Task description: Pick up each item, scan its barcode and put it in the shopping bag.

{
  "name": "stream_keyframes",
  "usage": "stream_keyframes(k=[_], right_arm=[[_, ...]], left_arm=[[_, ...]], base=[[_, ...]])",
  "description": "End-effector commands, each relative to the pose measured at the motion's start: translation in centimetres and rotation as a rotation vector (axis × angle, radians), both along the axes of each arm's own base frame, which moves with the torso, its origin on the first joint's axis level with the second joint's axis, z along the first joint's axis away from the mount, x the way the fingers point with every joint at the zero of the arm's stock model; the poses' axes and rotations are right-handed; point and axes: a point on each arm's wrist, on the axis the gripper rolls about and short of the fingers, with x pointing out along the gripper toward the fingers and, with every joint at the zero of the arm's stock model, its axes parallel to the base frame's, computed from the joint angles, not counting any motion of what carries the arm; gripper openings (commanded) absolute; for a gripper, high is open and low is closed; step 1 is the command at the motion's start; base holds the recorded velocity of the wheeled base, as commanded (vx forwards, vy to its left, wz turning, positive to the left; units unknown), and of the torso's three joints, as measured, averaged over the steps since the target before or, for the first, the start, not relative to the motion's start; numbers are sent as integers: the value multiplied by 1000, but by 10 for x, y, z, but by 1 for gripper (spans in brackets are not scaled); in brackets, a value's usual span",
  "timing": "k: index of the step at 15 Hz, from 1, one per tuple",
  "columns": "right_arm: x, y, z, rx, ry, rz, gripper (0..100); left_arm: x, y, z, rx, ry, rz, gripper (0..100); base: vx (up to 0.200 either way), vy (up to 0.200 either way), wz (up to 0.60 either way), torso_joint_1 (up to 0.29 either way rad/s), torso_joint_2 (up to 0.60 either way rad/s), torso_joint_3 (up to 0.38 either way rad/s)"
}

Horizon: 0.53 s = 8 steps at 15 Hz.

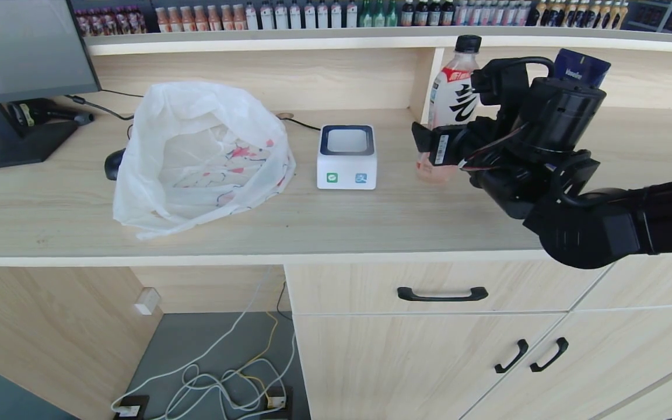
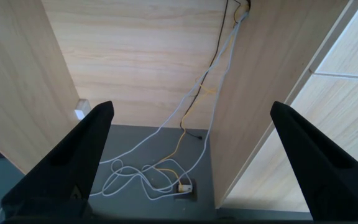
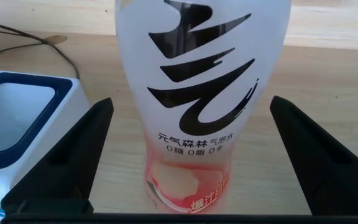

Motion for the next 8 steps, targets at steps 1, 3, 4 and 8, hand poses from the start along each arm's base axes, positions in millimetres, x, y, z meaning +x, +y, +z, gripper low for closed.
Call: stream_keyframes(k=[1, 3, 4, 8], right_arm=[[4, 0, 0, 1, -2, -6, 100], [12, -1, 1, 0, 0, -15, 100], [14, 1, 3, 4, -9, -15, 100], [23, 5, 4, 12, -24, -17, 100]], left_arm=[[0, 0, 0, 0, -1, 0, 100], [0, 0, 0, 0, -1, 0, 100], [0, 0, 0, 0, 1, 0, 100], [0, 0, 0, 0, 1, 0, 100]], base=[[0, 0, 0, 0, 0, 0], [0, 0, 0, 0, 0, 0], [0, 0, 0, 0, 0, 0], [0, 0, 0, 0, 0, 0]])
